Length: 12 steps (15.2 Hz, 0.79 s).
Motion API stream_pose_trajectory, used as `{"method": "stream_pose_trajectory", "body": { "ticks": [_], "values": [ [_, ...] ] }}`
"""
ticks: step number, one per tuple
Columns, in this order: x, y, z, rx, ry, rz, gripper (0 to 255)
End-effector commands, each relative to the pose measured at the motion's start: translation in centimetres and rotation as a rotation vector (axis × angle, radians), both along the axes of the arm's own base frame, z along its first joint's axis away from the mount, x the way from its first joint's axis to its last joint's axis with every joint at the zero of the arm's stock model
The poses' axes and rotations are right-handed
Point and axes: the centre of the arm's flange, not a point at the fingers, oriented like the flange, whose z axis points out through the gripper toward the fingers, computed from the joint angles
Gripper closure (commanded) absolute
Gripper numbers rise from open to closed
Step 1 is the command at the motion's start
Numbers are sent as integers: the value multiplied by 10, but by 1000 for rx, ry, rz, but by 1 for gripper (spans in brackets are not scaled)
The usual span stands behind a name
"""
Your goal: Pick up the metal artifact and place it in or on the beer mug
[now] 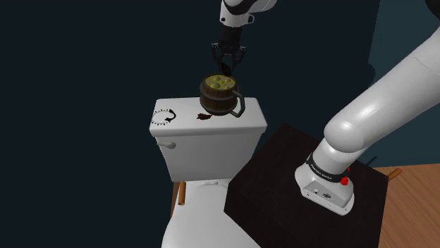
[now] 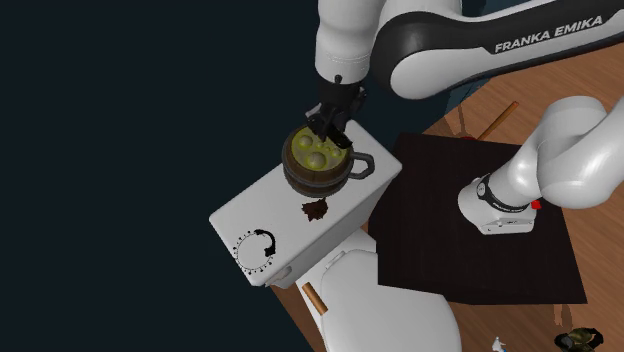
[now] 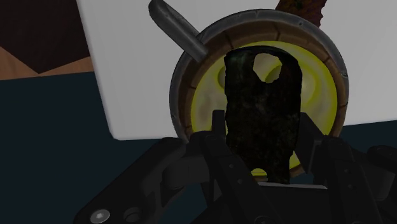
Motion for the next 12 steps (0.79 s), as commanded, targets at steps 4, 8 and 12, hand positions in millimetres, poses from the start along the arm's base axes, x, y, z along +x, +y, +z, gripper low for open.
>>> {"method": "stream_pose_trajectory", "body": {
  "ticks": [4,8,12],
  "values": [
    [0,0,-27,0,0,0,255],
    [0,0,-49,0,0,0,255],
    [0,0,-49,0,0,0,255]
  ]
}}
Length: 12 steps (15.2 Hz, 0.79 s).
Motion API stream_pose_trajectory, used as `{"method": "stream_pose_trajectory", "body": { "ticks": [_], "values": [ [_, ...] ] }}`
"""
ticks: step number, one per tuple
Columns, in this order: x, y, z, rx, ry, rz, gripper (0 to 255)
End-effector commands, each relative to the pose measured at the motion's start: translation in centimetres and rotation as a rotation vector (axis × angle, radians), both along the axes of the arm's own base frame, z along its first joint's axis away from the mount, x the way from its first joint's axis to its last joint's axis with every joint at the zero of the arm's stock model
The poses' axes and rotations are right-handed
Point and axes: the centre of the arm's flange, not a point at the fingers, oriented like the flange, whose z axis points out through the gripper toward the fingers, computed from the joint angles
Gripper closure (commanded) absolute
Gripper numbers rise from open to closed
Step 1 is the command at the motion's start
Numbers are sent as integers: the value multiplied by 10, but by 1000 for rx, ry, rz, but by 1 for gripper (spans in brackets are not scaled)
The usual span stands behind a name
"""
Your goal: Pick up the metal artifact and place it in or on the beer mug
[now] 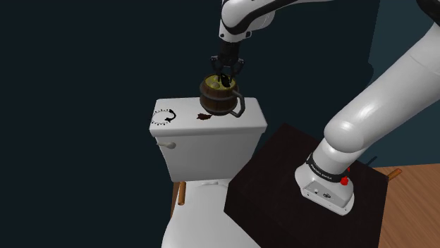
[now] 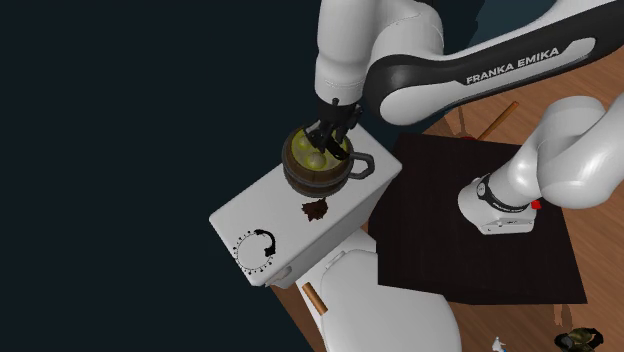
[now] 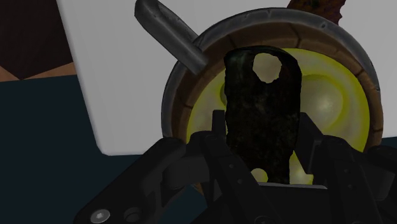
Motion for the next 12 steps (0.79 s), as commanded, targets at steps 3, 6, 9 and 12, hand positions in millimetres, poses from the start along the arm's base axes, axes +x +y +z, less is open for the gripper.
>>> {"method": "stream_pose_trajectory", "body": {
  "ticks": [3,6,9,12],
  "values": [
    [0,0,0,0,0,0,255],
    [0,0,0,0,0,0,0],
    [0,0,0,0,0,0,0],
    [-1,-2,39,0,0,0,0]
  ]
}}
